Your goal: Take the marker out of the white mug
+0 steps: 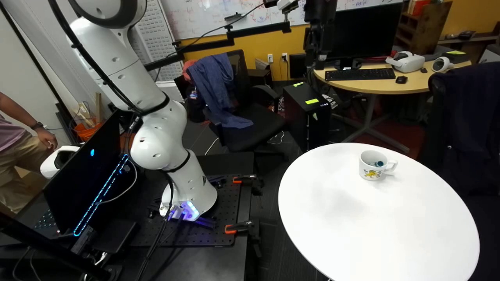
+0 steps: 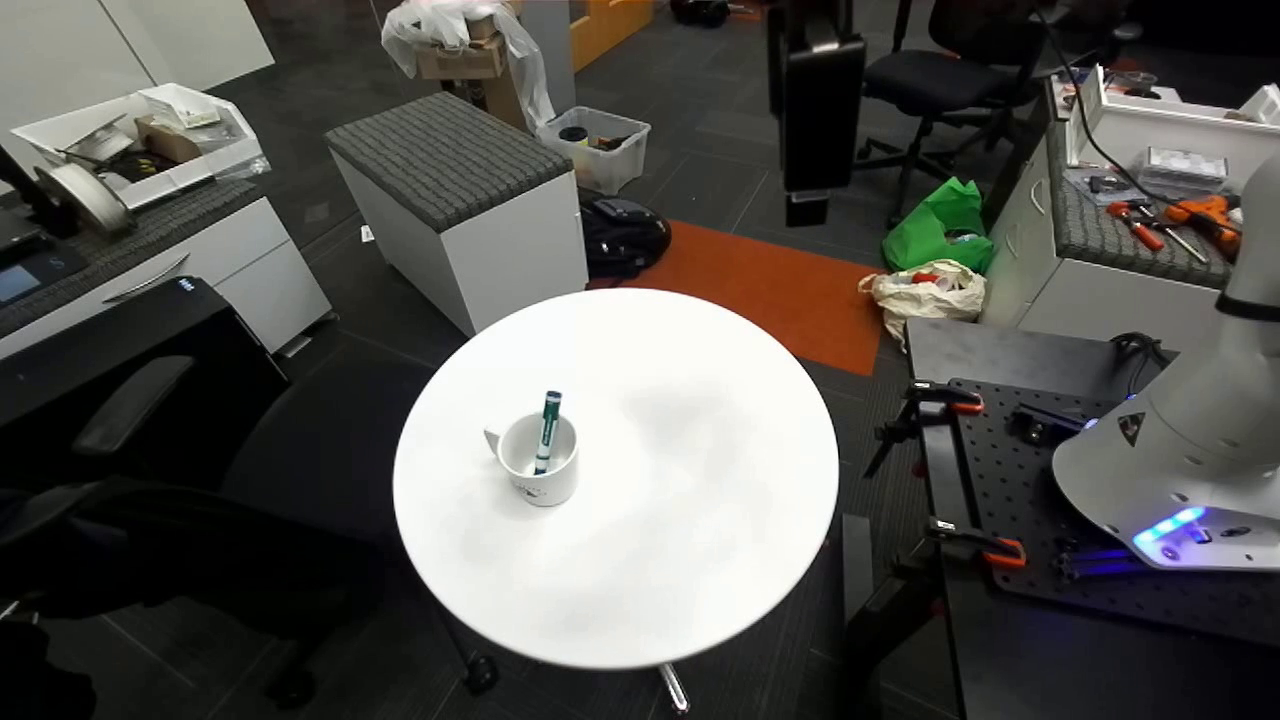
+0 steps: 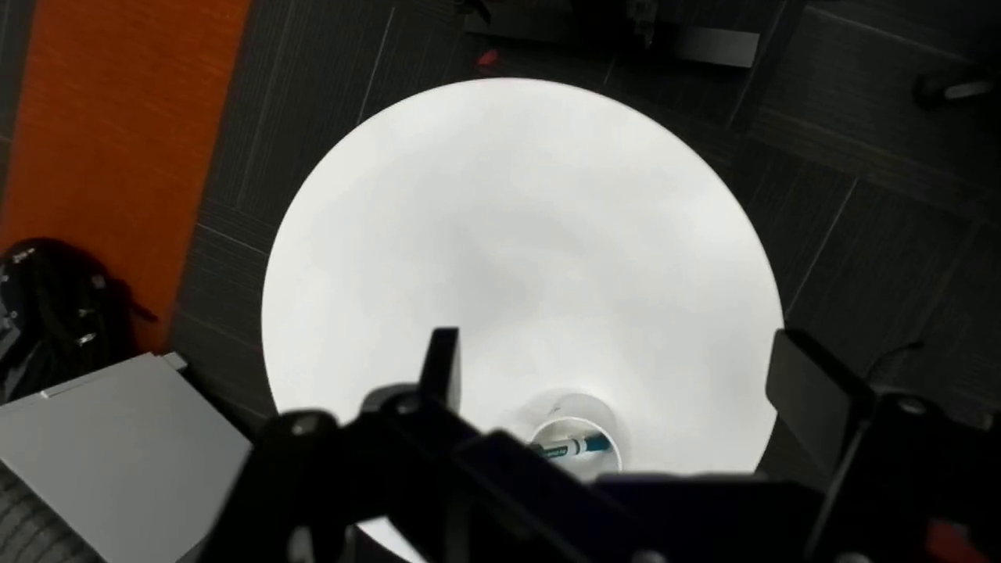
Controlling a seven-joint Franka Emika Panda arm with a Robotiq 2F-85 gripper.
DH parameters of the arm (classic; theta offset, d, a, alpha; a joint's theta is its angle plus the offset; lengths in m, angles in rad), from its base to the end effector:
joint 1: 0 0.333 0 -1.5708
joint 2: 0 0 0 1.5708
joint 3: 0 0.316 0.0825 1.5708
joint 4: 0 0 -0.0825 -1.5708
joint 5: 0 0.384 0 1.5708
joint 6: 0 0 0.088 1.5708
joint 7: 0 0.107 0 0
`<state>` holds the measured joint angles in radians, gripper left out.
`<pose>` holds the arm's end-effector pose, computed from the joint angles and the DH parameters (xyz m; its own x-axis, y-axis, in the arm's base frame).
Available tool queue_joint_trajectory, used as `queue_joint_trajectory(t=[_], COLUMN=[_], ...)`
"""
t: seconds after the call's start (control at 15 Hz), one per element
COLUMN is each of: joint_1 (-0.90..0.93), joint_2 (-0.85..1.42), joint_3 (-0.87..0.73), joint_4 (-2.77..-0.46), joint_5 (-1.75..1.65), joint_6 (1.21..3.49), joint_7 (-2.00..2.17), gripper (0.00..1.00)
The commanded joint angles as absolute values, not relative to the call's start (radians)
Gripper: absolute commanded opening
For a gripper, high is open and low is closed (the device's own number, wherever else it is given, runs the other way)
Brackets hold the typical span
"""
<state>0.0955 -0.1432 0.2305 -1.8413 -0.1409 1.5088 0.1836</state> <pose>0.4721 0.1499 0.5686 0.9799 0.1236 -0.1563 0.1544 -0.9668 0.2034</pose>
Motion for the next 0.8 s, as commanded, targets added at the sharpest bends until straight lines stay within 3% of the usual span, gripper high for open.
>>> queue_joint_trajectory(t=[0.0,0.73], joint_1=[0.107,0.082], joint_2=[-0.136,-0.060], joint_3=[0.200,0.101], joint_4=[-1.880,-1.991], joint_5=[-0.175,-0.100], joint_6=[1.621,2.080], joint_7=[0.173,0.053], gripper=[1.00,1.00])
